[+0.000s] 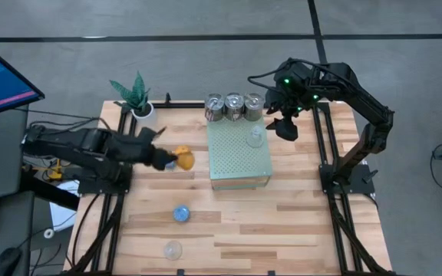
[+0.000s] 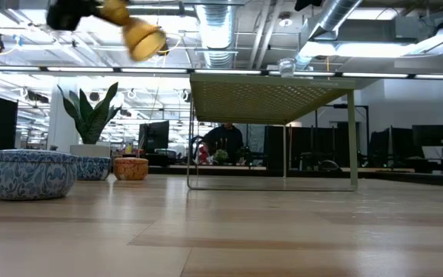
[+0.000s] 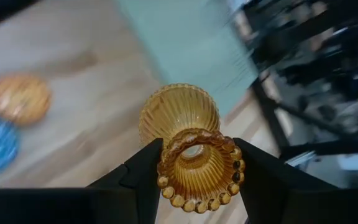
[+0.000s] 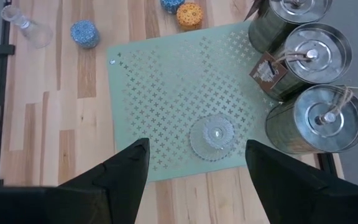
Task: Pick & Place candle stick holders
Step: Put the yellow candle holder on the shelf
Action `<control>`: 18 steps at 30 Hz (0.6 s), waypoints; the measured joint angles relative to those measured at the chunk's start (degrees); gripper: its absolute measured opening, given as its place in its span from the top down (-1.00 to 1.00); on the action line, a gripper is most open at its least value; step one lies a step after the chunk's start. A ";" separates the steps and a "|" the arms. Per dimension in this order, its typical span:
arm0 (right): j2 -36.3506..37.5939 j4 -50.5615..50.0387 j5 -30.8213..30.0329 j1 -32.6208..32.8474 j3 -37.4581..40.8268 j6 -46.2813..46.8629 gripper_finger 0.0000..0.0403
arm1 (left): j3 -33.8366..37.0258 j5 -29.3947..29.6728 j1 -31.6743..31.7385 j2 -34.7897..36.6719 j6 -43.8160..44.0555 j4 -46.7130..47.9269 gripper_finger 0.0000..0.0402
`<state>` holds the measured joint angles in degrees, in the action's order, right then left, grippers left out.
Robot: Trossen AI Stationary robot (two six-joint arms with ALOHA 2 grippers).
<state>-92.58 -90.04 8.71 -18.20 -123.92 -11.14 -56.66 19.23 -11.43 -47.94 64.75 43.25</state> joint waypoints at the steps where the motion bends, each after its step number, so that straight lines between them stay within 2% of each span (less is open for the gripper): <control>1: 0.00 0.00 0.00 0.00 0.00 -0.05 -0.27 | -0.73 -0.63 1.45 -0.55 -2.00 -1.66 0.14; 7: 0.00 0.02 0.00 0.02 0.00 -1.03 -0.27 | -6.25 -6.06 9.85 -6.75 -13.75 -6.36 0.13; 14: 0.00 0.02 0.00 0.02 0.00 -1.01 -0.27 | -14.78 -15.73 17.93 -18.29 -26.76 -7.78 0.13; 18: 0.00 0.02 0.00 0.02 0.00 -0.98 -0.27 | -19.80 -19.17 21.43 -24.81 -33.80 -7.79 0.13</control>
<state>-92.58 -90.02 8.71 -18.17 -123.92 -12.12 -76.46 0.06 10.00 -72.75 30.95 35.46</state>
